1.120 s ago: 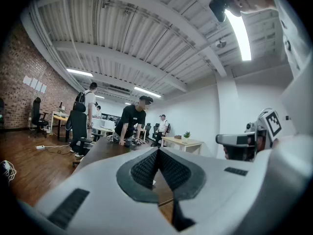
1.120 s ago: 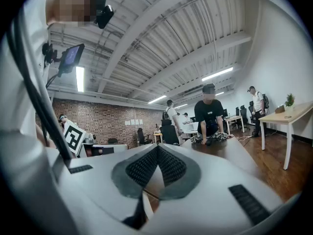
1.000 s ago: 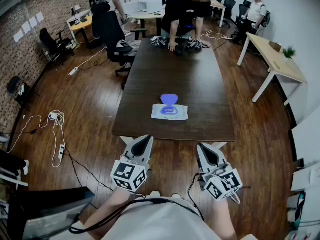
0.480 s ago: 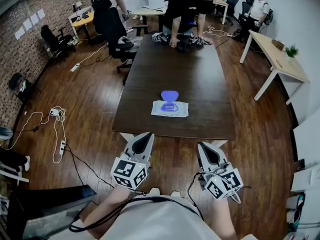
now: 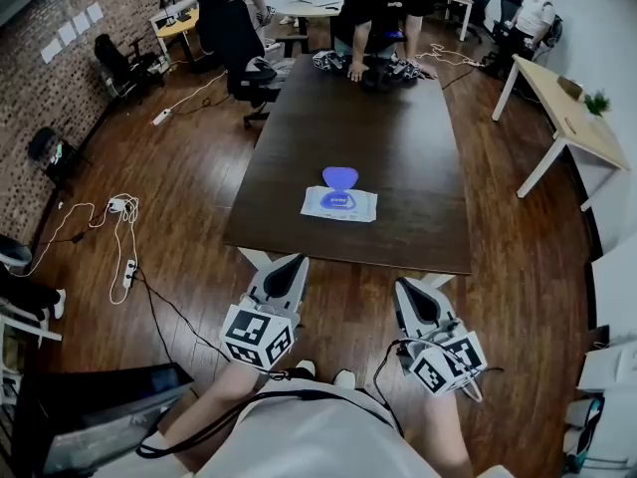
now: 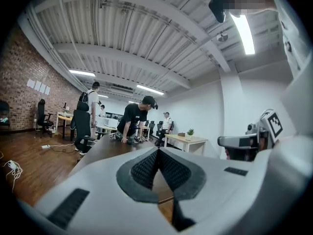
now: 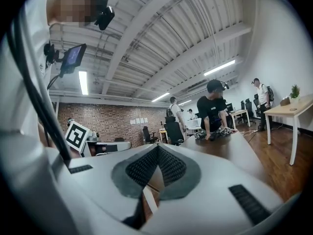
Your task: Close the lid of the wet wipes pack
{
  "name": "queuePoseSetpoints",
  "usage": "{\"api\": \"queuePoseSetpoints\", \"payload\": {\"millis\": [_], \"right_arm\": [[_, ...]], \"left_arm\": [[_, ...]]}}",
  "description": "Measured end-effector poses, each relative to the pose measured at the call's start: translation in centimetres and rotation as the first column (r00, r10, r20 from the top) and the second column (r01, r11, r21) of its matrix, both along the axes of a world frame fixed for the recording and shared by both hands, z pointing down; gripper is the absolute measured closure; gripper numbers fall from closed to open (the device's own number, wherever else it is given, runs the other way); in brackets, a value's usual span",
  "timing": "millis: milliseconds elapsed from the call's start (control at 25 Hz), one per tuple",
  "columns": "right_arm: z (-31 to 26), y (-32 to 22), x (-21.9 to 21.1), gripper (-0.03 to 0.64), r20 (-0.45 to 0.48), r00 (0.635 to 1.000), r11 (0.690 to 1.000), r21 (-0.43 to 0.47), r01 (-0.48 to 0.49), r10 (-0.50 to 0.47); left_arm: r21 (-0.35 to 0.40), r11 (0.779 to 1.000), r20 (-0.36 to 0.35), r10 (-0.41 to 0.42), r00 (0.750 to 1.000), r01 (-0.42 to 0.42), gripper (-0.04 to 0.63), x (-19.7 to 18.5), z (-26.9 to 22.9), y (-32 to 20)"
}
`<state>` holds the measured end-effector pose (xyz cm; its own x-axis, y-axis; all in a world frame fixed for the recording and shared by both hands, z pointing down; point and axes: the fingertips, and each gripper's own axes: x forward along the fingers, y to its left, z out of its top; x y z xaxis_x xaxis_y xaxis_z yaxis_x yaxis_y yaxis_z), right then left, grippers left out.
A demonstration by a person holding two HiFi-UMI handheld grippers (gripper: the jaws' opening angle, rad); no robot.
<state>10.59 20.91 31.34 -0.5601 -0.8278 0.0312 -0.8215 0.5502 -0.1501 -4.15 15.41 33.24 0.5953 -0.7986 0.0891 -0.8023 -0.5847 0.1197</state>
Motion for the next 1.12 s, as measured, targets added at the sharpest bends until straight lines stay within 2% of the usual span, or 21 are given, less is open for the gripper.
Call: {"api": "queuePoseSetpoints", "payload": {"millis": [320, 640, 840, 1120], "right_arm": [[1.0, 0.5, 0.8, 0.612, 0.012, 0.999, 0.999, -0.02, 0.035, -0.035], [1.5, -1.9, 0.1, 0.612, 0.009, 0.999, 0.998, -0.034, 0.053, -0.053], [2.4, -5.1, -0.7, 0.612, 0.003, 0.999, 0.998, -0.05, 0.039, -0.039], [2.6, -12.6, -2.0, 0.612, -0.011, 1.0, 0.998, -0.064, 0.009, -0.01]], "left_arm": [[-0.004, 0.998, 0.007, -0.057, 0.998, 0.057, 0.594, -0.4, 0.5, 0.5], [-0.008, 0.997, 0.013, -0.075, 0.997, 0.075, 0.594, -1.1, 0.8, -1.9], [-0.02, 0.998, 0.003, -0.06, 0.998, 0.06, 0.594, -1.6, 1.9, -5.3], [-0.042, 0.999, -0.008, -0.01, 1.0, 0.01, 0.594, -2.1, 2.7, -13.3]]}}
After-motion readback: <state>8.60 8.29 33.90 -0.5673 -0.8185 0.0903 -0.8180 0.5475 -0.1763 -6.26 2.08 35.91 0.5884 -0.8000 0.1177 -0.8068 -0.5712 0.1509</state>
